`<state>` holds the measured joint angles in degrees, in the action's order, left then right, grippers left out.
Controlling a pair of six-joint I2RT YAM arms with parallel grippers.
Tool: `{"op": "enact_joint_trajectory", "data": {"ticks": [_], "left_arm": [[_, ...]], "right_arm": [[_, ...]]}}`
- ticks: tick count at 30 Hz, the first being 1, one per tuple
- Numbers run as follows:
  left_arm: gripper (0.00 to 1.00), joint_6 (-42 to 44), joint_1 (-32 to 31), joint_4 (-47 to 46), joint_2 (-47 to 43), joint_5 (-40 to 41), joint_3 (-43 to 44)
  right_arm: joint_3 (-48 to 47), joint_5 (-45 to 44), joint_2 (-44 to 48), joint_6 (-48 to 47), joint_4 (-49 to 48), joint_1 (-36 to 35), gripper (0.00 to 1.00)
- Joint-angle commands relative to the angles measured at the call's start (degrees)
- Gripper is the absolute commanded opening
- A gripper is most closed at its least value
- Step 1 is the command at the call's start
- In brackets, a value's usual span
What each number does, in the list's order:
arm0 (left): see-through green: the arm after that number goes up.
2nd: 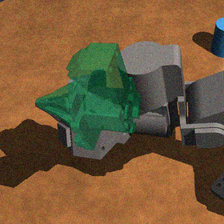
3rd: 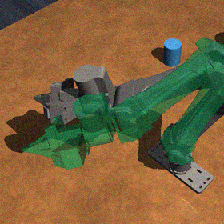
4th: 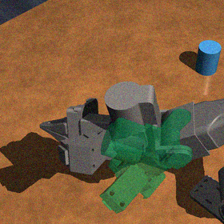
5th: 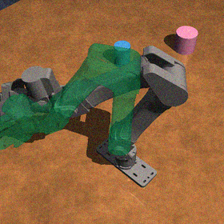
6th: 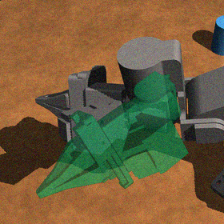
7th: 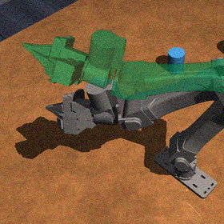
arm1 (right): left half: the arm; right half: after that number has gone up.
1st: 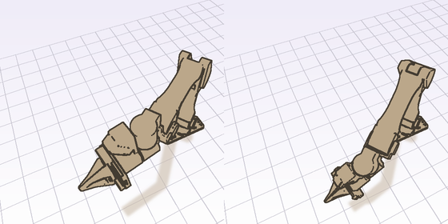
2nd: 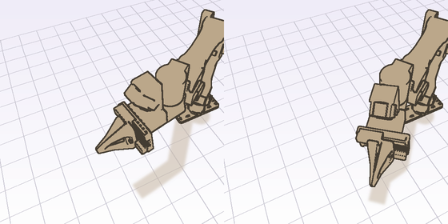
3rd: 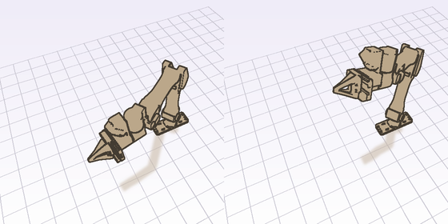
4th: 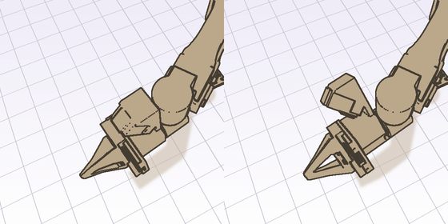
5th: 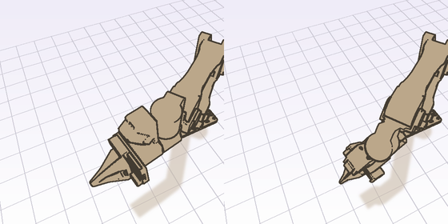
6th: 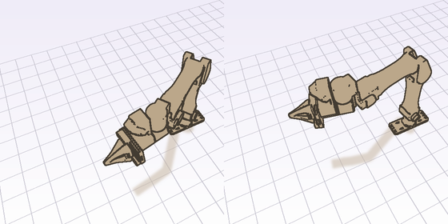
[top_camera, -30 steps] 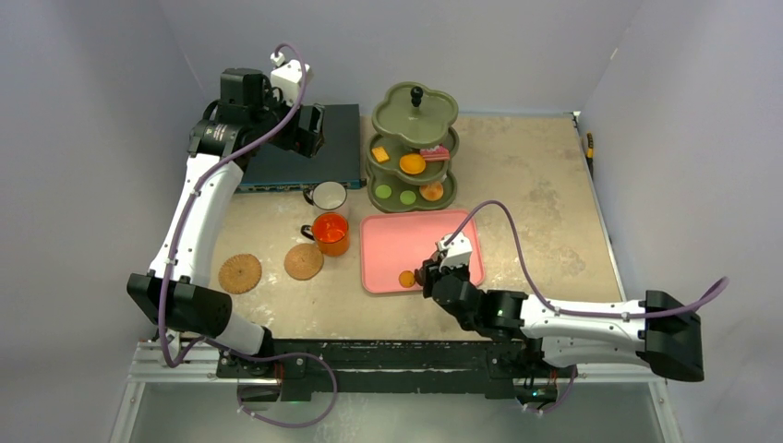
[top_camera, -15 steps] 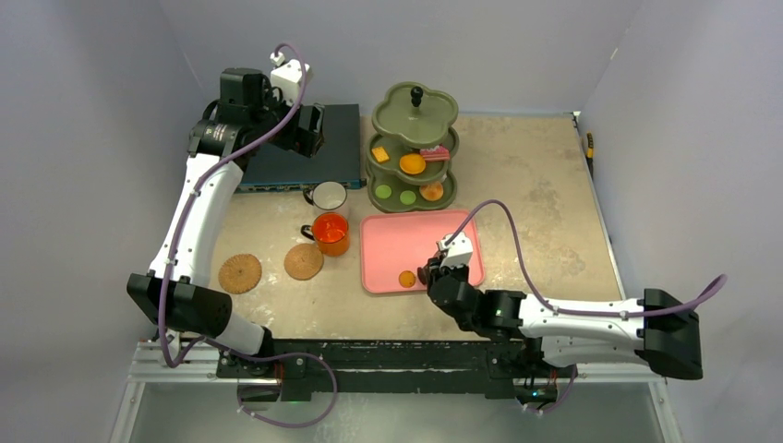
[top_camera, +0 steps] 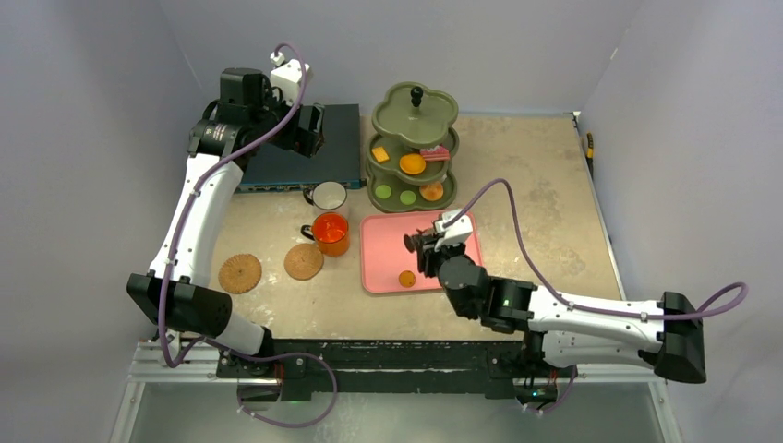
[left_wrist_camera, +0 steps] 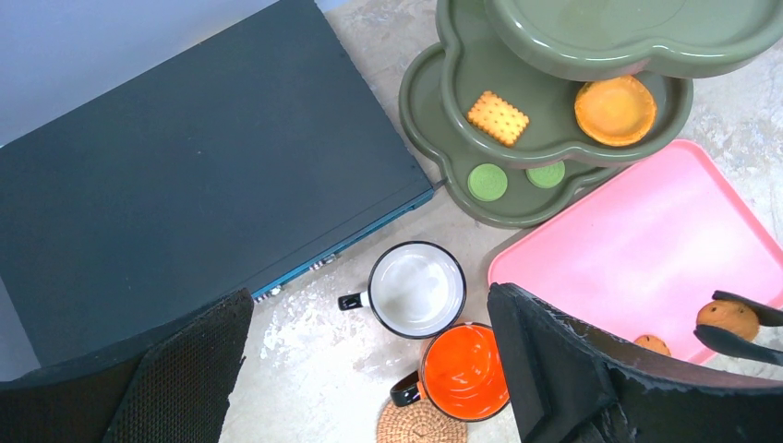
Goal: Serve the afternoon tea
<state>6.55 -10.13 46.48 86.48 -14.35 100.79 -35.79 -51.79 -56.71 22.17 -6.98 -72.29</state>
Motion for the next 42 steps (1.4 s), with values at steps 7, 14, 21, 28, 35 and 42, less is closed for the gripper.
{"op": "enact_joint_trajectory", "data": {"ticks": [7,14,21,28,35,42], "left_arm": [[0.99,-0.83,0.36,-0.51,-1.21,0.07,1.16],[0.99,-1.04,0.34,-0.73,-1.48,0.33,0.95],[0.99,-1.08,0.40,-1.02,-1.49,0.78,0.90],[0.99,-0.48,0.46,-1.29,-1.40,1.34,1.07],[0.99,-0.67,0.44,-1.22,-1.49,1.34,1.39],[0.99,-0.39,0.64,-1.17,-1.43,2.09,2.51]], "right_arm": [[-20.42,13.06,-9.88,-22.85,-23.61,13.18,0.40],[-36.30,21.78,-24.15,-28.81,-29.16,22.32,0.40],[-45.52,25.59,-33.92,-28.50,-30.21,28.51,0.39],[-48.20,27.32,-37.58,-28.02,-29.76,30.17,0.40],[-47.70,27.92,-38.14,-27.39,-28.99,30.63,0.44],[-46.29,27.57,-37.40,-27.03,-28.88,30.63,0.51]]}}
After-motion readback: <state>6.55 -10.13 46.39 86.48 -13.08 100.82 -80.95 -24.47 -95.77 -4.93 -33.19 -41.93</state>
